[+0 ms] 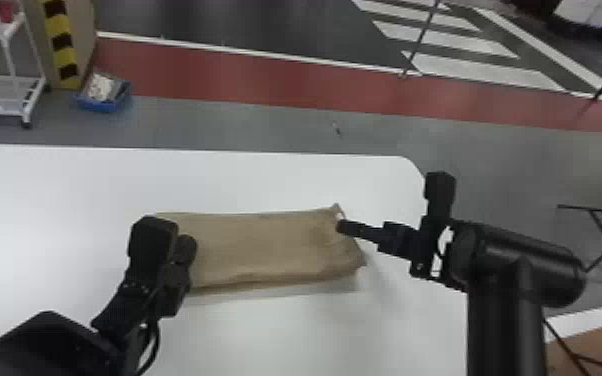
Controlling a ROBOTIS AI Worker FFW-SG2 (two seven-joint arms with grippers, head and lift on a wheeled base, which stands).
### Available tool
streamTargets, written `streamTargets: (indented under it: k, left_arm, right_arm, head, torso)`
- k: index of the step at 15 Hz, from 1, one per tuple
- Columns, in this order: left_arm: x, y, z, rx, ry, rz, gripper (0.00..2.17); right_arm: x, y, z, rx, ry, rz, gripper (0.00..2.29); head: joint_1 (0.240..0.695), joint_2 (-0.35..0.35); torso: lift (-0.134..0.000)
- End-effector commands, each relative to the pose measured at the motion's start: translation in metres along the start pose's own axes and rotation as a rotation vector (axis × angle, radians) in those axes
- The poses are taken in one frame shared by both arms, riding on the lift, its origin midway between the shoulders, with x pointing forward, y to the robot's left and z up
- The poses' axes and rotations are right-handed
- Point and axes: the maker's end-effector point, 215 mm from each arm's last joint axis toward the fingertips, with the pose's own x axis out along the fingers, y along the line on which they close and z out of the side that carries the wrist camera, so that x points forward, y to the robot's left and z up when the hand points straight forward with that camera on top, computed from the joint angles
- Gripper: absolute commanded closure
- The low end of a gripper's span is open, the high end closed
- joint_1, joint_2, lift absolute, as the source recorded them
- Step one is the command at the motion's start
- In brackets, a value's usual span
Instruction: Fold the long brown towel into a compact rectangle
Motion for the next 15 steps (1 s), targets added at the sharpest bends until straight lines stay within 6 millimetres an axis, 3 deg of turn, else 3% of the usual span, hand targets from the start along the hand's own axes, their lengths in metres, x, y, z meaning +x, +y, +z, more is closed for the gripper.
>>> streamTargets:
  k: [1,5,8,12,15]
  left_arm:
    - [0.0,0.0,0.0,0.003,-0.001,0.001,1.9]
    - [0.001,0.002,0.001,0.005,-0.003,0.005,1.9]
    - [0.001,0.004,0.0,0.005,0.0,0.007,1.9]
    - [0.001,0.006,0.002,0.007,-0.003,0.01,1.9]
    - [0.001,0.006,0.002,0.007,-0.003,0.01,1.9]
  right_arm:
    - [0.007,0.003,-0.009,-0.009,0.045,-0.013,0.19]
    - [0.016,0.015,-0.012,-0.032,0.087,-0.009,0.32]
    - [0.017,0.025,-0.02,-0.02,0.128,0.009,0.59]
    - [0.012,0.034,-0.033,0.018,0.201,0.021,0.6]
    - [0.007,0.036,-0.039,0.056,0.224,0.046,1.13]
  head:
    - [0.695,-0.309]
    - [0.695,-0.294]
    - [0.695,-0.283]
    - [0.695,-0.267]
    - [0.695,-0.262]
  torso:
    - [-0.125]
    - [-0.125]
    - [-0.125]
    - [-0.125]
    - [-0.125]
